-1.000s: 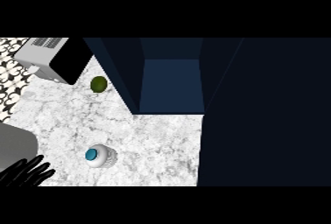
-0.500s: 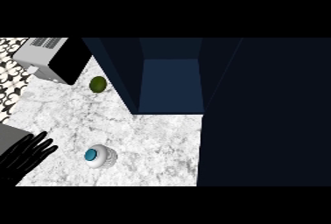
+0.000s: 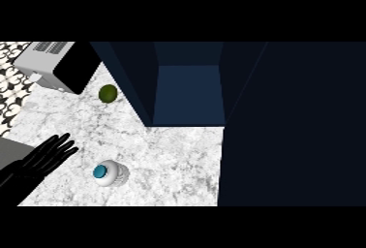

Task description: Pick up the bottled water, place it into the cabinet and close the cabinet

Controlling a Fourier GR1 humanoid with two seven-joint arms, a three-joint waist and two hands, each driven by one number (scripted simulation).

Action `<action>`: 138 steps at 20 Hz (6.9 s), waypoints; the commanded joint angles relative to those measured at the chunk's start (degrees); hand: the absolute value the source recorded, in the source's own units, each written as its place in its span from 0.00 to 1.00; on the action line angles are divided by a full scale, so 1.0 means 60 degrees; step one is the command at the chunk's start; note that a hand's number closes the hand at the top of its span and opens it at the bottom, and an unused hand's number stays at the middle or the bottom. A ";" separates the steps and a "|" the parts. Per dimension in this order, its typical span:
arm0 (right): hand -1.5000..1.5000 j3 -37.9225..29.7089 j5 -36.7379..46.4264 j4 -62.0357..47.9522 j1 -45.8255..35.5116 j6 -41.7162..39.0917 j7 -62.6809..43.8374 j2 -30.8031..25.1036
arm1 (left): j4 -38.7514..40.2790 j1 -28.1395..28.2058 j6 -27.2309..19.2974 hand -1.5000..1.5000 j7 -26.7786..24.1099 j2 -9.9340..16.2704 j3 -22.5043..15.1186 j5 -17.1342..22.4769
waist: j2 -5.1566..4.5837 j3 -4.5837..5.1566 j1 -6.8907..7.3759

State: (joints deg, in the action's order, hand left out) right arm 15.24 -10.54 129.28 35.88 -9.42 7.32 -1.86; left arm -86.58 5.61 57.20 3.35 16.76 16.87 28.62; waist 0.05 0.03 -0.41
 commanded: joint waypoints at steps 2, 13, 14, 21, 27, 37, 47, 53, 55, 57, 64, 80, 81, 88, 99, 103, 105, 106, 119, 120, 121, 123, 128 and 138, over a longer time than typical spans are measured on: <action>0.00 0.0077 -0.0276 0.0553 0.1042 -0.0312 0.0322 -0.0281 | 0.1403 -0.1098 0.0167 0.00 -0.0880 -0.0468 0.0005 -0.1833 | 0.0000 0.0004 -0.0093; 0.00 0.0228 -0.0020 -0.0240 0.0680 -0.0348 0.1031 -0.0370 | 0.5701 -0.2754 -0.0150 0.00 -0.3808 0.0054 -0.0018 -0.4616 | -0.0021 0.0008 -0.0119; 0.00 0.0179 -0.0109 0.0111 0.0337 -0.0012 0.0307 -0.0295 | 0.5518 -0.2759 -0.0713 0.00 -0.3942 -0.0610 -0.0480 -0.4981 | -0.0024 0.0008 -0.0081; 0.00 0.0399 -0.0051 -0.0235 0.0501 -0.0176 0.0780 -0.0396 | 0.7775 -0.3370 -0.0967 0.00 -0.5088 -0.0552 -0.0863 -0.5574 | -0.0039 0.0013 -0.0122; 0.00 0.0256 0.0032 -0.0718 0.0441 -0.0196 0.1265 -0.0404 | 0.9006 -0.3962 -0.1004 0.00 -0.5873 -0.0381 -0.1153 -0.5860 | -0.0052 0.0015 -0.0127; 0.00 0.0101 -0.0334 -0.0498 -0.0012 -0.0103 0.0787 -0.0453 | 1.0361 -0.4281 -0.1416 0.00 -0.7230 -0.0552 -0.1750 -0.6293 | -0.0084 0.0025 -0.0137; 0.00 0.0400 -0.0090 -0.0605 0.0102 -0.0070 0.0936 -0.0386 | 1.1023 -0.4525 -0.0443 0.00 -0.6612 -0.0800 -0.1834 -0.5653 | -0.0093 0.0031 -0.0200; 0.00 0.0547 0.0022 -0.0741 0.0146 -0.0027 0.0915 -0.0366 | 1.1069 -0.4810 -0.0257 0.00 -0.6207 -0.1099 -0.1887 -0.5291 | -0.0089 0.0030 -0.0226; 0.00 0.0649 0.0074 -0.0765 -0.0020 0.0102 0.0750 -0.0264 | 1.0966 -0.4443 -0.0174 0.00 -0.6316 -0.1162 -0.2083 -0.5350 | -0.0083 0.0030 -0.0147; 0.00 0.0598 -0.0087 -0.0665 0.0312 -0.0022 0.0992 -0.0336 | 1.0784 -0.4670 0.0199 0.00 -0.6081 -0.1036 -0.2068 -0.5124 | -0.0046 0.0019 -0.0198; 0.00 0.0471 -0.0087 -0.0536 -0.0141 0.0158 0.0546 -0.0360 | 1.0193 -0.4500 -0.0107 1.00 -0.6071 -0.1559 -0.2556 -0.5090 | -0.0059 0.0023 -0.0113; 0.00 0.0405 -0.0070 -0.0605 0.0362 0.0172 0.0985 -0.0446 | 0.9621 -0.3609 -0.3217 1.00 -0.6537 -0.1149 -0.0410 -0.2788 | 0.0004 0.0011 0.0186; 0.00 0.0369 0.0113 -0.0670 0.0021 0.0365 0.0726 -0.0383 | 0.9509 -0.3704 -0.3786 1.00 -0.6627 -0.1224 0.0056 -0.2390 | -0.0023 0.0018 0.0382; 0.00 0.0641 -0.0088 -0.0195 0.0175 0.0385 0.0524 -0.0455 | 0.9538 -0.4014 -0.3875 1.00 -0.6298 -0.1572 0.0488 -0.1533 | 0.0000 -0.0001 0.0001; 0.00 0.0982 0.0114 -0.0213 0.0126 0.0704 0.0483 -0.0499 | 0.5733 -0.2114 -0.4221 1.00 -0.3995 -0.2036 -0.0304 -0.0544 | 0.0028 -0.0012 0.0100; 0.00 0.0752 -0.0128 -0.1011 -0.0641 0.0587 0.0614 -0.0398 | 0.4850 -0.2768 -0.5889 1.00 -0.3600 -0.2762 -0.1381 -0.0541 | 0.0018 -0.0012 0.0074; 0.00 0.0806 -0.0233 -0.0696 0.0125 0.0378 0.0945 -0.0686 | 0.3516 -0.2276 -0.6050 1.00 -0.2734 -0.2774 -0.1410 -0.0457 | 0.0030 -0.0013 0.0065; 0.00 0.0743 -0.0226 -0.1075 -0.0318 0.0545 0.0812 -0.0519 | 0.3067 -0.1903 -0.6091 1.00 -0.2884 -0.2778 -0.1727 -0.0506 | 0.0021 -0.0012 0.0086; 0.00 0.1521 0.0339 -0.1581 -0.0070 0.0412 0.1437 -0.0583 | 0.2908 -0.4745 -0.9710 1.00 -0.2239 -0.2792 -0.3430 -0.0597 | -0.0014 -0.0005 -0.0082; 0.00 0.1436 0.0205 -0.0800 0.0108 0.0668 0.1138 -0.0650 | 0.2505 -0.4619 -1.0184 1.00 -0.2108 -0.2792 -0.3757 -0.0686 | -0.0001 -0.0004 -0.0049; 0.00 0.1350 0.0076 -0.1119 -0.0092 0.0752 0.1016 -0.0534 | 0.2312 -0.4697 -1.1159 1.00 -0.2064 -0.2791 -0.4558 -0.0454 | -0.0002 -0.0006 -0.0060; 0.00 0.1082 -0.0205 -0.1268 -0.0182 0.0559 0.0996 -0.0708 | 0.1761 -0.4844 -1.1430 1.00 -0.1552 -0.2784 -0.4794 -0.0357 | 0.0005 -0.0009 -0.0049; 0.00 0.1397 0.0028 -0.0985 -0.0391 0.0806 0.0719 -0.0519 | 0.2827 -0.6011 -1.2087 1.00 -0.2008 -0.2769 -0.4508 -0.1572 | -0.0043 -0.0005 -0.0246; 0.00 0.0868 -0.0488 -0.1279 -0.1081 0.0456 0.0558 -0.0736 | 0.3502 -0.6967 -1.3236 1.00 -0.1570 -0.2380 -0.4414 -0.2468 | -0.0155 -0.0009 -0.0617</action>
State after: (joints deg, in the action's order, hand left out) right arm 22.08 -12.07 121.42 31.31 -6.04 11.84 -5.56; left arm -71.40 -20.11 -21.83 -8.70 5.41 -8.13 15.75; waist 0.08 0.23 -1.43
